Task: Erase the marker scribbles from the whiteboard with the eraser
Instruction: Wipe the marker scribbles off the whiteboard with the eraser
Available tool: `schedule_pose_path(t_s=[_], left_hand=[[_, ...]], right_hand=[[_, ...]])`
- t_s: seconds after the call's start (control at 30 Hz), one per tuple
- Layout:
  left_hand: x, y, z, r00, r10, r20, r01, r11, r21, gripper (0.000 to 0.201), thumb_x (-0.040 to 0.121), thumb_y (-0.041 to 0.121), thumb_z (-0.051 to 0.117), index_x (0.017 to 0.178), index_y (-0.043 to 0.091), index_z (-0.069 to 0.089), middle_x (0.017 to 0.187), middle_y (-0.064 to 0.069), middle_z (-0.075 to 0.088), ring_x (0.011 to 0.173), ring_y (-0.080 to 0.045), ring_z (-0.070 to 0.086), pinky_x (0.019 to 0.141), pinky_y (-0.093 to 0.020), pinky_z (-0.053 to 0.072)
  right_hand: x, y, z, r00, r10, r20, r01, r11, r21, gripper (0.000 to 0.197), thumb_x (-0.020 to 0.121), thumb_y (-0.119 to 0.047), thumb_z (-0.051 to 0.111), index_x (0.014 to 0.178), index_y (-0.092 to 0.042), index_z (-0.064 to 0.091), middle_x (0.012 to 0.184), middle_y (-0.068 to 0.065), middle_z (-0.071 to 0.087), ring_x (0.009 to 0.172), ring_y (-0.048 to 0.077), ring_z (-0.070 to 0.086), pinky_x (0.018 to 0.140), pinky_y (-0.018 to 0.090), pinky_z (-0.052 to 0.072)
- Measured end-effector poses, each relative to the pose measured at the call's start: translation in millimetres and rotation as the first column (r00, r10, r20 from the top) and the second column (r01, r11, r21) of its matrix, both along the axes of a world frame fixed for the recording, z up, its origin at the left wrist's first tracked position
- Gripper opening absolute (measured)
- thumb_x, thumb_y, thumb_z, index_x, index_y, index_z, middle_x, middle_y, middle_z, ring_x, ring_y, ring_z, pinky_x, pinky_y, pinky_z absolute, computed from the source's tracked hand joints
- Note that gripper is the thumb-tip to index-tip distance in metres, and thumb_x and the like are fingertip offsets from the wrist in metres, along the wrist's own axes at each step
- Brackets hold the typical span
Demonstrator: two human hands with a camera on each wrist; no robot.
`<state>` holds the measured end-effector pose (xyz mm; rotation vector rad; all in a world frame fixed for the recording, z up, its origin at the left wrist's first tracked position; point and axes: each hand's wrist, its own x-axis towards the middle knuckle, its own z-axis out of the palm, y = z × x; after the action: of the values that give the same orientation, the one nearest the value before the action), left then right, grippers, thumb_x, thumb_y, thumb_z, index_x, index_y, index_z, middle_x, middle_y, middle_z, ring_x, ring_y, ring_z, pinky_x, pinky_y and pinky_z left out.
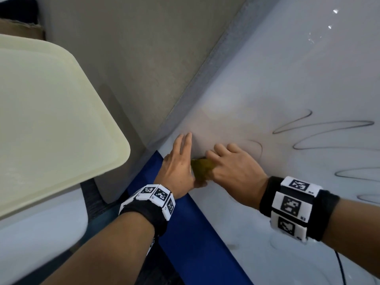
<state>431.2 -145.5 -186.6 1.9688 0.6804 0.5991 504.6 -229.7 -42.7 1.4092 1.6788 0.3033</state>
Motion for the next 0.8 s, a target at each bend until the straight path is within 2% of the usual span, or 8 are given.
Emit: schedule_pose_path(t_s=[0.17,0.27,0.4,0.5,0.6,0.67,0.73,0.8], left_hand=[[2,-3,4,1.0,0.0,-0.016,0.0,0.999,-0.033,0.137,0.062,0.047,0.088,0.154,0.025,-0.011,0.161,0.004,-0.008,0.144,-0.028,0.026,0.111,-0.05,0.036],[1,-6,17,1.0,0.017,-0.014,-0.016,0.999,0.048,0.13,0.066,0.05,0.085,0.155,0.024,-0.006,0.161,0.0,-0.003,0.142,-0.028,0.029,0.115,-0.048,0.032],[5,-17,48,0.993,0.071,0.09,-0.095,0.948,0.305,0.103,0.072,0.053,0.079,0.15,0.02,0.021,0.152,-0.004,0.023,0.137,-0.023,0.034,0.11,-0.043,0.037],[12,-20,64,0.974,0.105,0.201,-0.172,0.918,0.358,0.072,0.075,0.042,0.078,0.134,0.018,0.044,0.131,-0.004,0.049,0.117,-0.023,0.05,0.097,-0.042,0.049],[14,-20,65,0.965,0.085,0.249,-0.176,0.913,0.369,0.062,0.078,0.041,0.078,0.128,0.015,0.051,0.118,-0.003,0.056,0.105,-0.021,0.055,0.087,-0.04,0.053],[14,-20,67,0.965,0.086,0.248,-0.181,0.903,0.389,0.065,0.076,0.041,0.08,0.127,0.016,0.05,0.113,-0.001,0.057,0.1,-0.02,0.056,0.083,-0.038,0.055],[14,-24,73,0.966,0.11,0.232,-0.205,0.874,0.441,0.076,0.071,0.04,0.083,0.132,0.016,0.045,0.112,-0.002,0.059,0.095,-0.022,0.059,0.077,-0.039,0.056],[15,-29,80,0.967,0.124,0.22,-0.221,0.837,0.501,0.086,0.07,0.04,0.081,0.141,0.016,0.038,0.114,-0.004,0.061,0.091,-0.024,0.061,0.071,-0.039,0.057]], right_hand=[[13,4,56,0.999,0.036,0.033,-0.044,0.964,0.262,0.023,0.082,-0.025,0.065,0.103,-0.032,0.072,0.111,0.0,0.052,0.098,0.026,0.043,0.077,0.039,0.036],[12,-13,47,0.996,0.065,0.064,-0.077,0.978,0.194,0.03,0.08,-0.023,0.057,0.105,-0.03,0.072,0.11,0.001,0.05,0.098,0.027,0.04,0.076,0.04,0.033],[14,-19,62,1.0,0.023,0.019,-0.026,0.986,0.163,0.036,0.081,-0.018,0.046,0.105,-0.03,0.071,0.11,-0.001,0.051,0.101,0.026,0.042,0.081,0.04,0.034],[13,-14,74,0.997,0.068,-0.029,-0.059,0.972,0.229,0.032,0.077,-0.013,0.045,0.092,-0.023,0.071,0.106,0.003,0.057,0.098,0.028,0.047,0.083,0.043,0.038],[13,-19,86,0.99,0.118,-0.083,-0.092,0.96,0.265,0.025,0.08,-0.013,0.054,0.096,-0.021,0.073,0.115,0.006,0.062,0.107,0.031,0.052,0.092,0.044,0.044],[11,-24,115,0.974,0.15,-0.171,-0.061,0.895,0.442,0.022,0.083,-0.02,0.068,0.103,-0.021,0.075,0.121,0.009,0.065,0.112,0.034,0.056,0.094,0.047,0.046],[6,-35,151,0.955,0.18,-0.237,0.006,0.785,0.62,0.026,0.088,-0.028,0.067,0.11,-0.019,0.075,0.122,0.009,0.066,0.113,0.035,0.055,0.094,0.048,0.047],[3,-51,182,0.963,0.192,-0.187,-0.012,0.727,0.686,0.026,0.092,-0.024,0.067,0.116,-0.015,0.072,0.125,0.011,0.065,0.115,0.037,0.053,0.095,0.051,0.046]])
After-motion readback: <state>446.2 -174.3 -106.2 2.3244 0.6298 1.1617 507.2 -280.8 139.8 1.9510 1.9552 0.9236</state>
